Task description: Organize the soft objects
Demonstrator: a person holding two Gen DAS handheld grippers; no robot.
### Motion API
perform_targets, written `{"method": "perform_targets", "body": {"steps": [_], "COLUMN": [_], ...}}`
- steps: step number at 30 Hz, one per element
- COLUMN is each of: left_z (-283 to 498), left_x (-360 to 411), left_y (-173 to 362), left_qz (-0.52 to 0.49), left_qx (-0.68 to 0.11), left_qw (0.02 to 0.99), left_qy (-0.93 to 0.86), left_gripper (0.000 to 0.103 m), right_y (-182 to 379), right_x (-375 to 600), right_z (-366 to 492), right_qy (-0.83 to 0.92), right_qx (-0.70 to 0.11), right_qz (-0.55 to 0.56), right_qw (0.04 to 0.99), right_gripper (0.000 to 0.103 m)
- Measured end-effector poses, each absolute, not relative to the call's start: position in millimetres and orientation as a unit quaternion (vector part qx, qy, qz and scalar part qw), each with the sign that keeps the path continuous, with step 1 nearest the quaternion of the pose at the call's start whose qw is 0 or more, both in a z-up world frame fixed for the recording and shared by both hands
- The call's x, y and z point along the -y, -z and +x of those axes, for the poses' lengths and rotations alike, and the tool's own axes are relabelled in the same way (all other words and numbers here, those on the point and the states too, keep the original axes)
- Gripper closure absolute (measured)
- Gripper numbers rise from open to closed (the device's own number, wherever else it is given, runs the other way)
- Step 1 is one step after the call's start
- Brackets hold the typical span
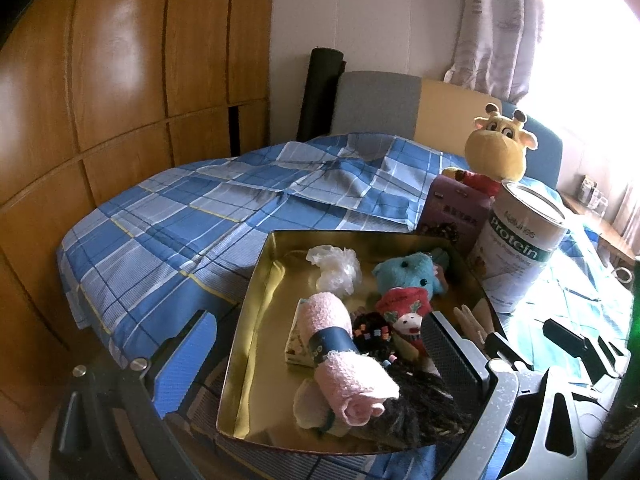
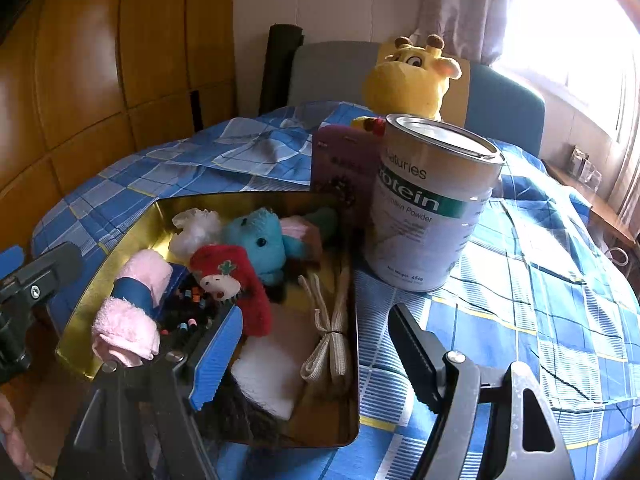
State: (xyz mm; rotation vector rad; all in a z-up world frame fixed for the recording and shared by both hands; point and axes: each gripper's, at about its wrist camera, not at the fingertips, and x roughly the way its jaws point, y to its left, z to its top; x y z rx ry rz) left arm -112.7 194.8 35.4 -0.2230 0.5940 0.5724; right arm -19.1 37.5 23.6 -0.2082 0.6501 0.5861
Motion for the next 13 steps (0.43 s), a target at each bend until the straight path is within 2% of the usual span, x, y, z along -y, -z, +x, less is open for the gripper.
{"method": "perform_targets", "body": {"steps": [10, 13], "left_z": [-115.0, -113.9], "left_x": [-193.7, -196.6], "left_y": [-36.1, -35.8], "left_qz": [-0.103, -0.110], "left_qx": [-0.279, -0.286], "left_qw": [0.913, 0.910], "left_qy": [-0.280, -0.279], "left_gripper": [0.003, 0.000], "right_y": [-22.0, -25.7], "right_x": [-35.2, -31.4], "right_z": [-19.1, -18.4], "right_qy": [-0.283, -0.282], "right_qx": [-0.316, -0.311], "right_qz": [-0.098, -0.090], "right_qw": [0.900, 0.903], "right_gripper": [0.027, 0.027]}}
